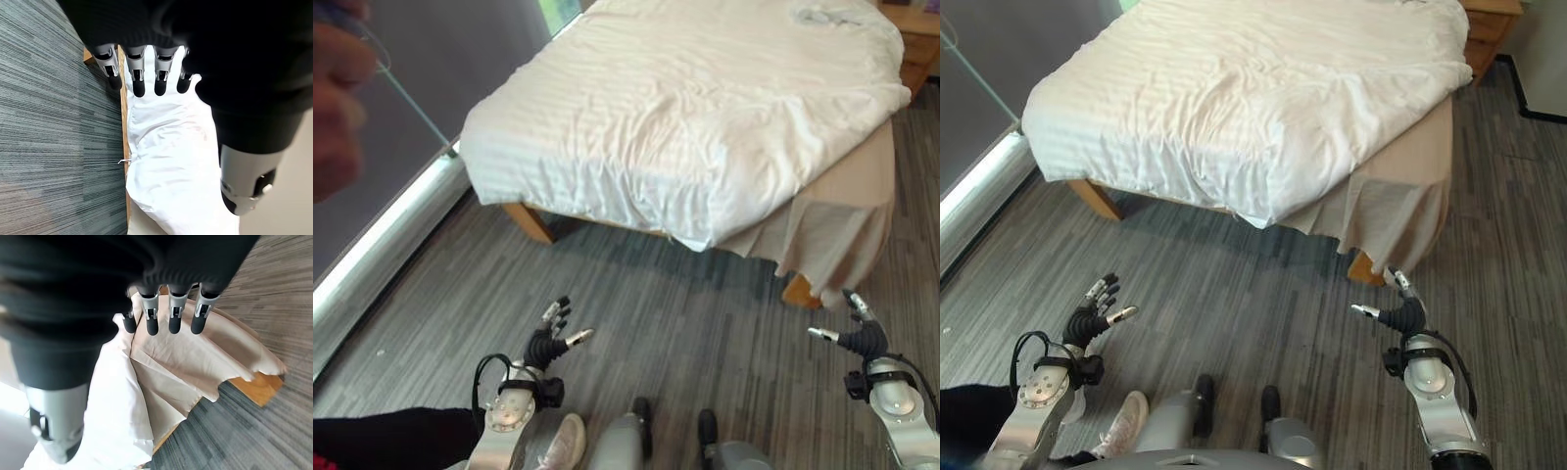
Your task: Making the bed.
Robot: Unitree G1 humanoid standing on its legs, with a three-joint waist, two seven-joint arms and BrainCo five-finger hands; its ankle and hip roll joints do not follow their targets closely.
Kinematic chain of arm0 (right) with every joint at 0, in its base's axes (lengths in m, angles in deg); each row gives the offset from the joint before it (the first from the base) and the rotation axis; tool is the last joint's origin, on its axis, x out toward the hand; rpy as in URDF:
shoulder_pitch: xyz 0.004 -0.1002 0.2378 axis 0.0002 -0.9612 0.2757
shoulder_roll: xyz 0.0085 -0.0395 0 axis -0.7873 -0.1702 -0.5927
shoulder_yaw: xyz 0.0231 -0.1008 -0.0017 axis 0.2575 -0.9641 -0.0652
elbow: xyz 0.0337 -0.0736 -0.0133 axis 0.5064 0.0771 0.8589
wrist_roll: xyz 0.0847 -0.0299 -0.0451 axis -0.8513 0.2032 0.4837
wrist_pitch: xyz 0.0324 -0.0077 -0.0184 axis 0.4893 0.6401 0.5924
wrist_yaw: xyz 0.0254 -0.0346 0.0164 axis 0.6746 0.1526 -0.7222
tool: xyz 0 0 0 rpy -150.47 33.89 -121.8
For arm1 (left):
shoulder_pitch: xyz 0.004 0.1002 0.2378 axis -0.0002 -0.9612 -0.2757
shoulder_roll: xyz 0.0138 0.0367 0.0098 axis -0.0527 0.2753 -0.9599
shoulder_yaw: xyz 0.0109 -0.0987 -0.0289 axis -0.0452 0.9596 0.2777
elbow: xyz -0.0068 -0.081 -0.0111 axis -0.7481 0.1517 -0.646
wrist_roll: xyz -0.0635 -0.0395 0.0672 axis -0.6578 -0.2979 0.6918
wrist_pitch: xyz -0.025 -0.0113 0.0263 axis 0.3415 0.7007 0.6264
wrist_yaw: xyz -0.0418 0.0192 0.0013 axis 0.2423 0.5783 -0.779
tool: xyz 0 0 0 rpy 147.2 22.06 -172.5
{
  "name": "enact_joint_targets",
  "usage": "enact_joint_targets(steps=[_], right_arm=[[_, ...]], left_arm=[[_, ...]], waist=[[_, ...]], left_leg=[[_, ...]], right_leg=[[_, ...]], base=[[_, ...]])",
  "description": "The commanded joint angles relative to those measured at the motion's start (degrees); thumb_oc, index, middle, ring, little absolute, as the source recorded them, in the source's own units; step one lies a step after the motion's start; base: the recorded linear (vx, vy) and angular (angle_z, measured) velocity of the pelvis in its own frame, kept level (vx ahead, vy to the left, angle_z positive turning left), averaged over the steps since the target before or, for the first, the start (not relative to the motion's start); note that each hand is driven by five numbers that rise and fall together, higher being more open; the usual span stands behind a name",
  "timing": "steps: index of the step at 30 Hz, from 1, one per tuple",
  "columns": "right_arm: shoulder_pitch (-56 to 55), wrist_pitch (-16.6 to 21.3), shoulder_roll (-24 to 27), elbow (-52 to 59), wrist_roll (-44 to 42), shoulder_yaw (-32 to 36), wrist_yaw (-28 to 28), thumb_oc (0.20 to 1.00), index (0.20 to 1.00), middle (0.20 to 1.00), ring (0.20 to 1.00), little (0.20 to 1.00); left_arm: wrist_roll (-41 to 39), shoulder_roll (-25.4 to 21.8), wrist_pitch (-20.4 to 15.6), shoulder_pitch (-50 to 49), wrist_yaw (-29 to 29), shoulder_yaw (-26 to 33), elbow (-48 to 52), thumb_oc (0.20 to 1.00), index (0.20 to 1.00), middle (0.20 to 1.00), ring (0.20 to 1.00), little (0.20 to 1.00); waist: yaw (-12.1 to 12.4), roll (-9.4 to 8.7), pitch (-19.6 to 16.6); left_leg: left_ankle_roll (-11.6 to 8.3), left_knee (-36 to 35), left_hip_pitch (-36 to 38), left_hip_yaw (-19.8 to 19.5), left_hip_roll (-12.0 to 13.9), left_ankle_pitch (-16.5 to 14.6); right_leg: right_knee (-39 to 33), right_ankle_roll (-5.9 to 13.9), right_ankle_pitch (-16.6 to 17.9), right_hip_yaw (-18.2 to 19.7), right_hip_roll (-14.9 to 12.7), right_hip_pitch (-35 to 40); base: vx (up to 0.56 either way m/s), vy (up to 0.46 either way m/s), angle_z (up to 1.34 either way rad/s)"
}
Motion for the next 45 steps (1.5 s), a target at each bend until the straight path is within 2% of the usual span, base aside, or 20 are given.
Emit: enact_joint_targets(steps=[1,3,5,8,11,17,22,24,25,26,27,28,29,30,34,43,44,45], right_arm=[[0.9,2.4,2.4,2.7,-0.2,0.2,-1.5,1.0,1.0,1.0,1.0,1.0],[1.5,2.6,2.6,2.7,-0.6,0.0,-1.4,1.0,1.0,1.0,1.0,1.0],[0.8,3.2,2.7,3.7,-0.2,0.2,-0.3,1.0,1.0,1.0,1.0,1.0],[0.2,3.4,2.4,4.0,-0.3,0.4,0.1,1.0,1.0,1.0,1.0,1.0],[-0.4,3.5,1.7,5.1,-0.5,0.5,0.7,1.0,1.0,1.0,1.0,1.0],[1.6,3.9,0.4,6.4,-0.1,-1.9,1.4,1.0,1.0,1.0,1.0,1.0],[1.0,3.9,-0.3,8.7,0.6,-2.2,2.5,1.0,1.0,1.0,1.0,1.0],[1.7,4.1,-1.0,8.9,0.2,-2.8,2.5,1.0,1.0,1.0,1.0,1.0],[2.2,4.1,-1.2,9.1,0.3,-3.3,2.7,1.0,1.0,1.0,1.0,1.0],[2.3,4.0,-1.2,9.1,0.3,-3.3,2.7,1.0,1.0,1.0,1.0,1.0],[3.0,4.1,-1.3,9.2,0.2,-3.9,2.7,1.0,1.0,1.0,1.0,1.0],[4.3,4.3,-1.2,9.6,0.4,-5.0,2.8,1.0,1.0,1.0,1.0,1.0],[4.3,4.3,-1.2,9.6,0.4,-5.0,2.8,1.0,1.0,1.0,1.0,1.0],[3.9,4.8,-0.7,11.3,0.8,-4.6,3.4,1.0,1.0,1.0,1.0,1.0],[3.0,5.1,-0.2,12.0,0.5,-4.6,4.1,1.0,1.0,1.0,1.0,1.0],[0.1,5.6,-1.7,11.7,-2.5,-4.6,5.7,1.0,1.0,1.0,1.0,1.0],[1.5,3.2,-17.3,-32.4,-11.2,-12.0,-6.2,1.0,1.0,1.0,1.0,1.0],[1.7,3.3,-17.8,-34.0,-11.6,-12.5,-6.3,1.0,1.0,1.0,1.0,1.0]], left_arm=[[-3.4,-0.7,-3.0,-0.6,0.8,1.9,3.9,1.0,1.0,1.0,1.0,1.0],[-3.5,-1.0,-3.1,-0.5,0.4,1.9,4.4,1.0,1.0,1.0,1.0,1.0],[-2.8,-1.2,-3.0,-1.4,-0.6,1.4,5.1,1.0,1.0,1.0,1.0,1.0],[-2.7,-1.5,-3.1,-1.1,-0.7,1.0,4.5,1.0,1.0,1.0,1.0,1.0],[-2.6,-2.5,-3.0,-0.5,-1.0,0.5,4.0,1.0,1.0,1.0,1.0,1.0],[-2.4,-3.6,-3.2,-0.4,0.0,0.7,4.6,1.0,1.0,1.0,1.0,1.0],[-1.8,-4.1,-3.2,0.3,0.6,1.0,5.2,1.0,1.0,1.0,1.0,1.0],[-2.2,-3.9,-3.4,0.8,1.9,2.0,5.6,1.0,1.0,1.0,1.0,1.0],[-2.4,-3.9,-3.5,0.9,2.3,2.4,6.0,1.0,1.0,1.0,1.0,1.0],[-2.4,-3.9,-3.5,0.9,2.3,2.4,6.0,1.0,1.0,1.0,1.0,1.0],[-2.7,-4.0,-3.6,1.1,2.7,2.7,6.2,1.0,1.0,1.0,1.0,1.0],[-3.2,-4.3,-3.9,1.6,3.2,3.4,6.2,1.0,1.0,1.0,1.0,1.0],[-3.2,-4.3,-3.9,1.6,3.2,3.4,6.2,1.0,1.0,1.0,1.0,1.0],[-3.4,-3.7,-4.3,1.6,2.6,3.4,6.9,1.0,1.0,1.0,1.0,1.0],[-3.0,-2.0,-4.5,1.1,2.1,3.0,6.3,1.0,1.0,1.0,1.0,1.0],[-3.6,0.3,-4.0,-1.2,0.4,2.1,7.0,1.0,1.0,1.0,1.0,1.0],[-3.8,11.3,-1.2,12.1,8.7,-16.3,-28.4,1.0,1.0,1.0,1.0,1.0],[-3.3,11.4,-0.8,12.4,8.7,-16.5,-28.5,1.0,1.0,1.0,1.0,1.0]], waist=[[1.9,-0.31,-0.1],[2.1,-0.37,0.0],[1.9,0.66,-1.8],[1.5,0.41,-3.2],[1.0,-0.44,-4.2],[0.8,-2.14,-4.3],[0.6,-3.89,-4.8],[0.9,-4.07,-3.9],[1.2,-4.13,-3.5],[1.2,-4.1,-3.6],[1.6,-4.24,-3.2],[2.6,-3.72,-2.8],[2.5,-3.65,-2.8],[2.5,-3.92,-3.0],[2.5,-4.07,-3.7],[2.0,-2.96,-5.4],[2.3,3.45,-6.6],[2.4,3.41,-6.7]], left_leg=[[0.11,2.6,-2.5,-1.0,0.5,8.4],[-0.13,2.8,-2.7,-0.5,1.0,9.2],[-0.41,1.0,0.2,1.5,2.7,8.5],[-0.7,1.0,1.3,2.8,3.1,7.9],[-0.42,1.0,2.9,5.1,3.5,6.9],[1.69,1.0,5.1,9.6,3.6,4.6],[3.21,1.0,6.0,11.0,3.0,2.8],[3.7,1.0,6.1,11.6,3.0,2.3],[3.55,1.0,6.2,12.3,3.2,2.0],[3.52,1.0,6.0,12.3,3.3,2.2],[3.19,1.0,6.3,13.2,3.7,2.0],[2.34,1.0,6.3,14.9,5.4,1.9],[2.3,1.0,6.3,14.8,5.5,1.9],[2.05,1.0,7.0,15.7,5.5,1.6],[1.58,1.0,8.2,16.8,5.9,1.4],[0.84,1.0,10.2,16.2,6.6,1.3],[0.72,1.0,8.6,8.7,2.4,-0.3],[0.71,1.0,8.8,9.0,2.6,-0.2]], right_leg=[[0.1,4.61,-2.9,-0.4,-0.1,2.7],[0.1,4.47,-3.6,0.8,0.0,3.6],[0.1,4.43,-4.2,1.7,0.5,4.4],[0.1,4.74,-4.6,1.8,-0.3,4.7],[0.1,5.52,-4.6,2.4,-1.5,4.9],[0.1,8.26,-3.1,5.8,-4.0,3.7],[0.3,9.66,-2.1,6.0,-5.7,2.8],[3.5,10.68,-1.5,4.3,-5.8,0.4],[4.0,11.13,-1.0,1.9,-6.5,-0.3],[4.0,11.09,-0.8,1.9,-6.4,-0.6],[4.2,11.46,0.6,-1.0,-7.3,-1.6],[3.7,11.17,2.8,-8.3,-8.9,-4.8],[3.7,11.14,2.8,-8.4,-8.9,-4.8],[0.8,10.96,2.9,-10.4,-10.0,-3.7],[0.1,11.17,2.5,-10.9,-10.6,-2.4],[0.1,10.87,0.6,-11.7,-10.1,0.7],[0.1,9.75,-0.8,-16.3,-9.0,-1.3],[0.1,9.83,-0.7,-16.5,-9.2,-1.1]], base=[[0.16,0.041,-0.8],[0.15,0.071,-0.53],[0.2,0.137,-0.5],[0.15,0.111,-0.48],[0.13,0.107,-0.41],[0.05,0.159,-0.44],[0.05,0.133,-0.4],[-0.06,0.046,-0.2],[-0.09,-0.006,-0.22],[-0.05,-0.034,-0.41],[-0.07,-0.098,-0.55],[-0.06,-0.098,-0.53],[-0.01,-0.065,-0.68],[0.03,0.005,-0.76],[0.05,-0.035,-0.09],[0.04,-0.029,-0.02],[0.0,0.0,0.0],[0.02,0.016,0.07]])
